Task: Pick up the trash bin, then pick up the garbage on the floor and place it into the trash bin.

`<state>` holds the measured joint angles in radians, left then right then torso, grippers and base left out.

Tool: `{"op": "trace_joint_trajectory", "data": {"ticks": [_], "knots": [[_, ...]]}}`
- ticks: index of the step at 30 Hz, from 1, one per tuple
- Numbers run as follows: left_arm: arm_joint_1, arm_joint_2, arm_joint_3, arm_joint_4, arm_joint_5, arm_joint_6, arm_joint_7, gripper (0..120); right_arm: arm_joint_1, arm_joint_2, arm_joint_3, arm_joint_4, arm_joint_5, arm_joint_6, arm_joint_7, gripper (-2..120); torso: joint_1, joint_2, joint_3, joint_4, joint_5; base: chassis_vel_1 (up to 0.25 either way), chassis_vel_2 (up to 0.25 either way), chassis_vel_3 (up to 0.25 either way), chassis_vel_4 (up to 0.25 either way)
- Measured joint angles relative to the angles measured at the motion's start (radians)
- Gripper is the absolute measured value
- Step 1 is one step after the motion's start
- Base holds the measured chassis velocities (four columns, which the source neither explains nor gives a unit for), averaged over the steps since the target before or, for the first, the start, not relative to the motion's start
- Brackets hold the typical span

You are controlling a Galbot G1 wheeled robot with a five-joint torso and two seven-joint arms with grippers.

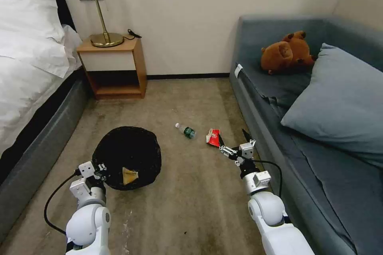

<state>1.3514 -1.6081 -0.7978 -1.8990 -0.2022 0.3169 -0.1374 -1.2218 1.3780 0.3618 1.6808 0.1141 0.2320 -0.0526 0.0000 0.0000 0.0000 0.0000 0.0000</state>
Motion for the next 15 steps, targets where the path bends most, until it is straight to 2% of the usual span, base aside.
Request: {"op": "trace_joint_trajectory", "data": {"ticks": [6,15], "knots": [[0.004,0.0,0.0,-0.001,0.0,-0.001,0.001,3,-0.003,-0.001,0.002,0.002,0.0,0.0,-0.003,100,0.0,0.0,0.0,0.0,0.0,-0.051,0.042,0.045,-0.061],[0.01,0.0,0.001,-0.004,0.0,-0.004,0.001,3,-0.006,0.0,0.002,0.007,-0.002,0.001,-0.004,100,0.0,0.0,0.0,0.0,0.0,-0.028,0.028,0.026,-0.017]]}}
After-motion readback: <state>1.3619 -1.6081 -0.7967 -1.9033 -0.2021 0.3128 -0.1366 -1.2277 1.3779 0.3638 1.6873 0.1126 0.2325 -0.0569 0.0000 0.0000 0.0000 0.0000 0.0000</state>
